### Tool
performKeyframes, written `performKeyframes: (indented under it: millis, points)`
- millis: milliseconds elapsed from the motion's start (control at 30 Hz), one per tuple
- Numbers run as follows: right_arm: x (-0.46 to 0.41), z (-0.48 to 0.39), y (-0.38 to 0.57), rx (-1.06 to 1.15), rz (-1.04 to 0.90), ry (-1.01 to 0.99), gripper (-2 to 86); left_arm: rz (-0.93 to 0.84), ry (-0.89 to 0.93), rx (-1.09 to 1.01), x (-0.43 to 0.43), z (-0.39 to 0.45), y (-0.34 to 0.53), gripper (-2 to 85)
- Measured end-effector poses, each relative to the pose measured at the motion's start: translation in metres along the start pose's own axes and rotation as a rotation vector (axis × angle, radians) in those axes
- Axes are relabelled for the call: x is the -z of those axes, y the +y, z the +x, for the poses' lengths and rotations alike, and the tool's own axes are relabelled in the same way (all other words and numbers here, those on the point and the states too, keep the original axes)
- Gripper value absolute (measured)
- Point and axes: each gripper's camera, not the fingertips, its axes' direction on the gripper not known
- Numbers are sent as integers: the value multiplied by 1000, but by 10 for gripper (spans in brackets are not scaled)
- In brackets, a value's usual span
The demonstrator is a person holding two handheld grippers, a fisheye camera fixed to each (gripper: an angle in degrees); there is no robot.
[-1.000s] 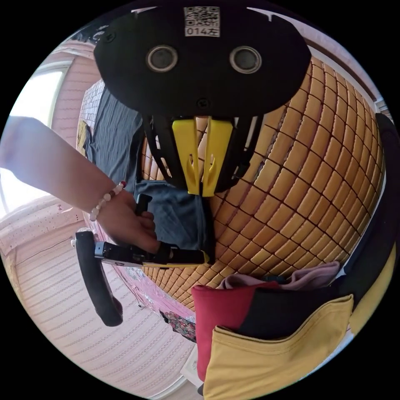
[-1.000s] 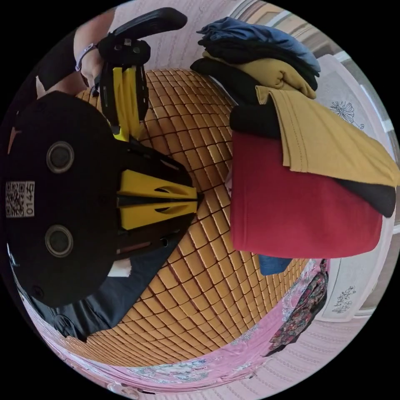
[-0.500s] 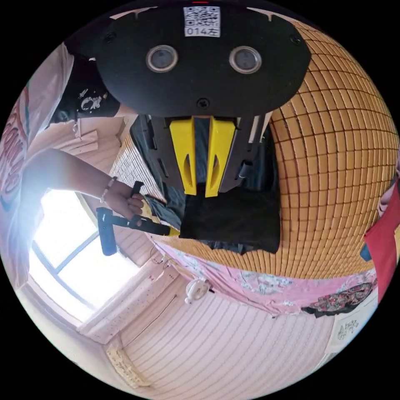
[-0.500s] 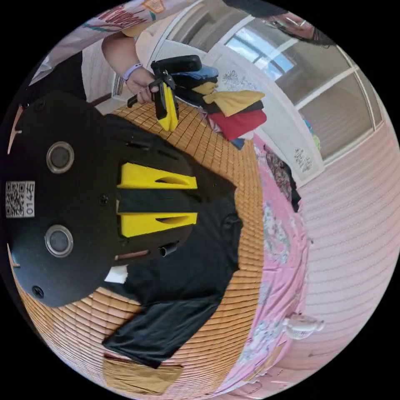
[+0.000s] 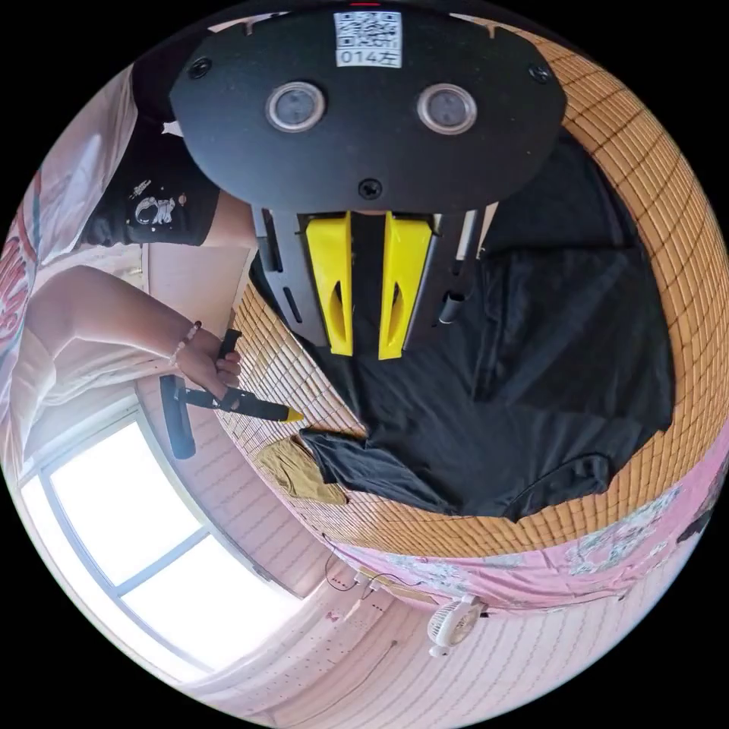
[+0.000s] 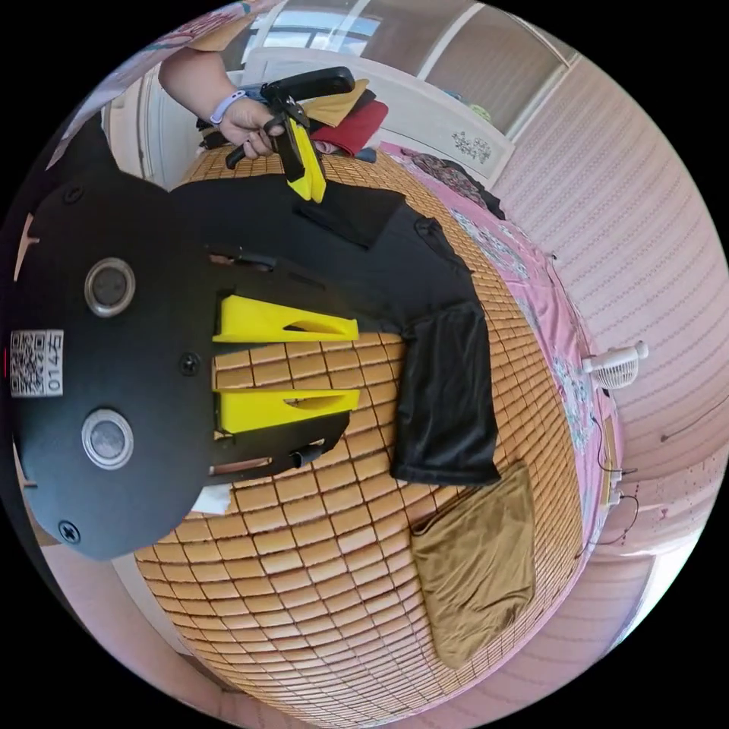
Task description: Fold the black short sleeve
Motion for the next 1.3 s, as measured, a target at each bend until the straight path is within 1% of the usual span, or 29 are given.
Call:
performKeyframes:
  millis: [33,100,233,300,400,467,500,567,667,733,767,800,900,933,1033,1100,1133,1200,1233,1300]
  points:
    - [6,12,-6,-16,15,35,95,-3,5,-18,-10,2,-12,65]
    - [14,30,-15,-48,40,69,97,-36,25,-90,-51,9,-63,68]
    - [19,67,-39,-159,-2,36,97,-72,28,-176,-112,23,-139,73]
    - [25,74,-44,-179,43,18,93,-69,18,-207,-150,37,-181,74]
    - [24,79,-53,-187,37,-8,74,-78,17,-226,-201,57,-228,76]
    - [16,84,-54,-237,-12,2,36,-92,-1,-235,-231,69,-253,76]
    - [18,86,-53,-257,1,7,30,-112,-8,-233,-252,76,-269,77]
    - [23,89,-49,-257,19,-21,15,-132,-27,-238,-280,84,-289,78]
    - [30,88,-48,-219,14,-32,8,-118,-61,-229,-317,93,-307,81]
    - [33,88,-47,-203,13,-42,6,-170,-109,-241,-341,97,-312,76]
    - [35,88,-47,-193,13,-50,5,-214,-152,-243,-356,97,-312,53]
    - [36,88,-46,-190,13,-55,5,-182,-198,-263,-356,98,-311,29]
    - [46,82,-44,-147,17,-46,3,-202,-162,-259,-350,88,-313,-4]
    - [55,74,-42,-84,50,-30,3,-186,-151,-257,-343,85,-312,-5]
    - [83,52,-41,29,112,-102,3,-57,-125,-263,-285,71,-309,-9]
    - [103,36,-45,99,149,-160,3,66,-120,-280,-215,58,-297,-9]
    - [115,22,-48,146,170,-198,3,98,-120,-283,-196,54,-292,-9]
    - [130,-2,-53,215,196,-251,4,202,-133,-262,-118,30,-264,-9]
    - [137,-21,-56,263,201,-282,5,222,-140,-252,-99,23,-254,-9]
    - [142,-50,-56,326,188,-340,8,268,-169,-186,-34,-7,-211,-7]
